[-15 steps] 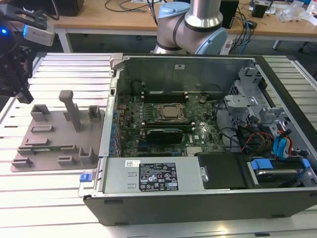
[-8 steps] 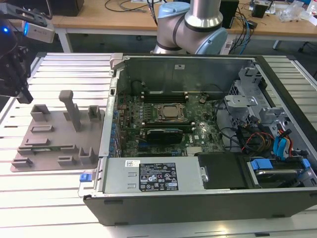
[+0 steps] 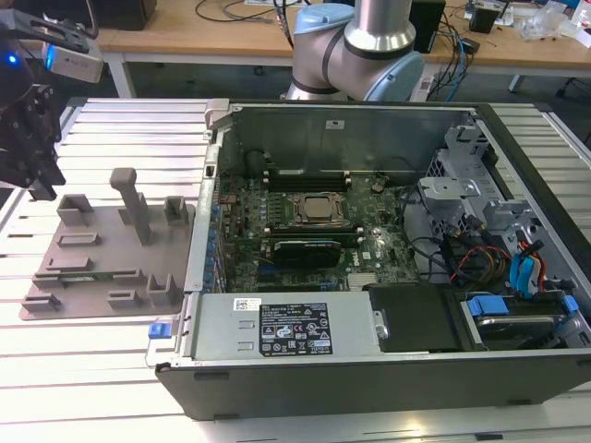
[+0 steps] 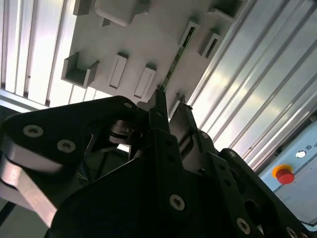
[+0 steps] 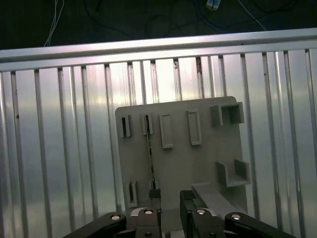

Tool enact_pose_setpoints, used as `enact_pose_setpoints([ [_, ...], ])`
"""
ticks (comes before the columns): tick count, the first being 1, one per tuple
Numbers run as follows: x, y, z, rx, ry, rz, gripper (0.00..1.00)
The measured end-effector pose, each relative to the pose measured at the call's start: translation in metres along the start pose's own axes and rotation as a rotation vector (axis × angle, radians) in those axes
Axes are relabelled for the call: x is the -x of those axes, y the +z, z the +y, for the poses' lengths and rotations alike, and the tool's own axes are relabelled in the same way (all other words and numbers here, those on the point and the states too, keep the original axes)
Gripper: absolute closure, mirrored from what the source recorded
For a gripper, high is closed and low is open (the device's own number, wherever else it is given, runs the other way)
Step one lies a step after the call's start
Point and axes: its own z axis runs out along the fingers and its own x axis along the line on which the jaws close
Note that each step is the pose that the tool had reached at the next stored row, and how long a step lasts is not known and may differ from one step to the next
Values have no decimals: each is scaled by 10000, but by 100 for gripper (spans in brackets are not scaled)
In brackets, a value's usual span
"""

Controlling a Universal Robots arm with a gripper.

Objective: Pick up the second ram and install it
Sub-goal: 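Pick up the second ram and move it above second insertion slot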

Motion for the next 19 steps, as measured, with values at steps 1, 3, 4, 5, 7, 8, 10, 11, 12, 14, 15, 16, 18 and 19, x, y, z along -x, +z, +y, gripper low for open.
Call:
enact_pose_setpoints([
  [1,-2,28,0,0,-1,0,70],
  [3,-3,74,-2,0,-2,0,70],
  [4,-4,91,-2,0,-2,0,70],
  [5,-4,99,-2,0,-2,0,70],
  [7,-5,127,-3,0,-2,0,70],
  [8,-5,137,-3,0,-2,0,70],
  [10,-5,163,-4,0,-2,0,70],
  [11,-6,176,-4,0,-2,0,70],
  [12,-6,186,-5,0,-2,0,70],
  [14,-7,213,-5,0,-2,0,70],
  [15,-7,222,-5,0,-2,0,70],
  [16,-7,227,-5,0,-2,0,70],
  [18,-8,248,-6,-1,-2,0,70],
  [19,-8,260,-6,0,-2,0,70],
])
